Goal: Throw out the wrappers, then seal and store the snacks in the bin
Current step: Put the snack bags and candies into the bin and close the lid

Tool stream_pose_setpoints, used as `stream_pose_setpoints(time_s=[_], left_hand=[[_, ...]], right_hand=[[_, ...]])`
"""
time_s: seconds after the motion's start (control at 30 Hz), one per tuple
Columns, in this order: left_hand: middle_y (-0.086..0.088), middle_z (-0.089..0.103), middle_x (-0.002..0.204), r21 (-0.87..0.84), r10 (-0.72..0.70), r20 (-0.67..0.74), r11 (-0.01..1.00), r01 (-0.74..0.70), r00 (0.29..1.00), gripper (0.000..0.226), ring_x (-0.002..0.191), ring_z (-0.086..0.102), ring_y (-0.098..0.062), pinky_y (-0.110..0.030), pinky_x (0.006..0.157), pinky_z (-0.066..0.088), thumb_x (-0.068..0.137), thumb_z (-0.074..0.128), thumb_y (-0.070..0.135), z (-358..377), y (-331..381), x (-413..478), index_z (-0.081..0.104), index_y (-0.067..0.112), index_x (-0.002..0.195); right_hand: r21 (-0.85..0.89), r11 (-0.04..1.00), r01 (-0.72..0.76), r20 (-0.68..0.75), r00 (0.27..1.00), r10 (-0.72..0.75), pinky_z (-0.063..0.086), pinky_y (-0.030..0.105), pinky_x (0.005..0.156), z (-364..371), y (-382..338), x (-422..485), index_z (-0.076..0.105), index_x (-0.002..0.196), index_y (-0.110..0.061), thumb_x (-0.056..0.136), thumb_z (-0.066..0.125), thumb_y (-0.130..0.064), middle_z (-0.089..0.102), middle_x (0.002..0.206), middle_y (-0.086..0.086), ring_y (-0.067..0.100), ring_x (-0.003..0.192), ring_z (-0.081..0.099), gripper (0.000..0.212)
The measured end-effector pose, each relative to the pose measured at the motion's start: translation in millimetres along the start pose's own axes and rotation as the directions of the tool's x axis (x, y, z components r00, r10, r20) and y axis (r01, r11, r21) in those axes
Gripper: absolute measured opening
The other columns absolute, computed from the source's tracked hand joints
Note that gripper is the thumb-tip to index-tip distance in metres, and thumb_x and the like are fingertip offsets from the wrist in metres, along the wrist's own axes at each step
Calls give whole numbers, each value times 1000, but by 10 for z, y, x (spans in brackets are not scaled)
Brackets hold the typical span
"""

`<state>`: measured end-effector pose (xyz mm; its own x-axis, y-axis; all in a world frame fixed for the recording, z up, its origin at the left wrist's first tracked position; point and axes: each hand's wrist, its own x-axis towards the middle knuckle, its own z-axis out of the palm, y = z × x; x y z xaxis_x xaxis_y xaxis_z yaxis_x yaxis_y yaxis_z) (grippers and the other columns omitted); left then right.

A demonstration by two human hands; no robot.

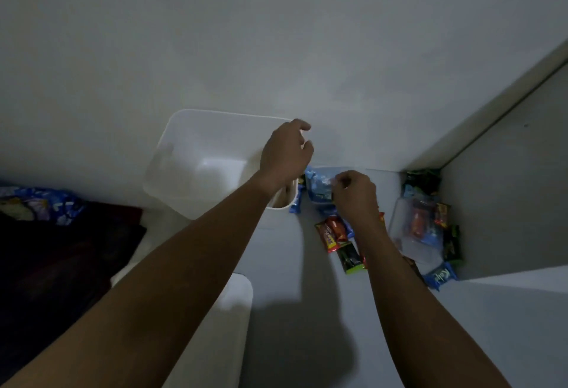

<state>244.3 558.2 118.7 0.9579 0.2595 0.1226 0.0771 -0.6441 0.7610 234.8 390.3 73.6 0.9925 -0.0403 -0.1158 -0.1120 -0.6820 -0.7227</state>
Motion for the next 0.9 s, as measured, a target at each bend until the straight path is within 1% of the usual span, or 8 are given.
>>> stream_pose_setpoints(time_s=[0.17, 0.27, 0.37, 0.47, 0.57, 0.7, 0.77, 0.9], left_hand=[[0, 61, 91, 46, 80, 92, 995, -85, 993, 37, 79, 56, -17, -30, 77, 49, 87, 65, 14, 579, 408, -85, 59, 16, 124], [-9, 64, 112, 180, -50, 241, 984, 6, 969, 51, 103, 61, -25, -33, 89, 50, 86, 69, 15, 1033, 297, -74, 53, 14, 133], [-14, 58, 129, 367, -189, 255, 926, 86, 948, 54, 118, 55, -31, -44, 99, 47, 90, 67, 29, 1370, 140, 3, 48, 14, 138], [-15, 52, 137, 449, -308, 242, 876, 175, 920, 58, 126, 50, -33, -44, 103, 44, 90, 64, 42, 1569, -23, 110, 47, 15, 138], [-14, 58, 130, 482, -366, 244, 849, 215, 898, 58, 117, 57, -33, -46, 93, 51, 82, 69, 48, 1679, -151, 261, 55, 16, 129], [-17, 64, 107, 533, -424, 306, 818, 216, 853, 34, 92, 60, -36, -44, 75, 55, 87, 62, 34, 1811, -303, 470, 55, 9, 109], [-14, 61, 107, 591, -462, 336, 782, 199, 820, 32, 93, 57, -35, -44, 80, 52, 92, 57, 37, 1887, -444, 554, 56, 10, 107], [-9, 61, 108, 625, -508, 313, 746, 229, 802, 67, 95, 57, -35, -48, 85, 53, 70, 55, 66, 1987, -738, 767, 53, 17, 117]], right_hand=[[127, 965, -229, -64, 969, 239, 43, 27, 80, -458, 956, 50, 68, 114, -2, 92, 57, -20, 69, 114, 18, 31, 104, 64, 30], [146, 936, -320, -109, 935, 337, 44, 34, 77, -653, 1532, 18, 64, 108, 2, 86, 55, -39, 65, 107, 25, 38, 98, 63, 47], [29, 903, -429, -152, 891, 428, 45, 47, 91, -831, 1967, 32, 58, 126, -7, 89, 54, -56, 58, 121, 27, 43, 112, 54, 61], [-31, 884, -467, -79, 883, 463, 43, 50, 97, -909, 2265, 63, 44, 139, -9, 86, 68, -52, 51, 133, 24, 43, 123, 48, 72], [42, 888, -458, 2, 889, 458, 46, 49, 99, -893, 2432, 97, 39, 142, -7, 87, 68, -40, 53, 136, 22, 41, 123, 52, 71], [137, 865, -483, 59, 875, 480, 51, 44, 92, -843, 2504, 126, 38, 142, -14, 86, 67, -55, 57, 131, 12, 32, 115, 58, 75], [178, 855, -488, 80, 873, 481, 53, 47, 92, -830, 2493, 149, 36, 143, -15, 82, 69, -59, 57, 131, 11, 31, 114, 59, 81], [220, 842, -493, 45, 867, 496, 51, 44, 95, -809, 2466, 250, 39, 141, -9, 77, 80, -46, 58, 133, 16, 35, 117, 59, 85]])
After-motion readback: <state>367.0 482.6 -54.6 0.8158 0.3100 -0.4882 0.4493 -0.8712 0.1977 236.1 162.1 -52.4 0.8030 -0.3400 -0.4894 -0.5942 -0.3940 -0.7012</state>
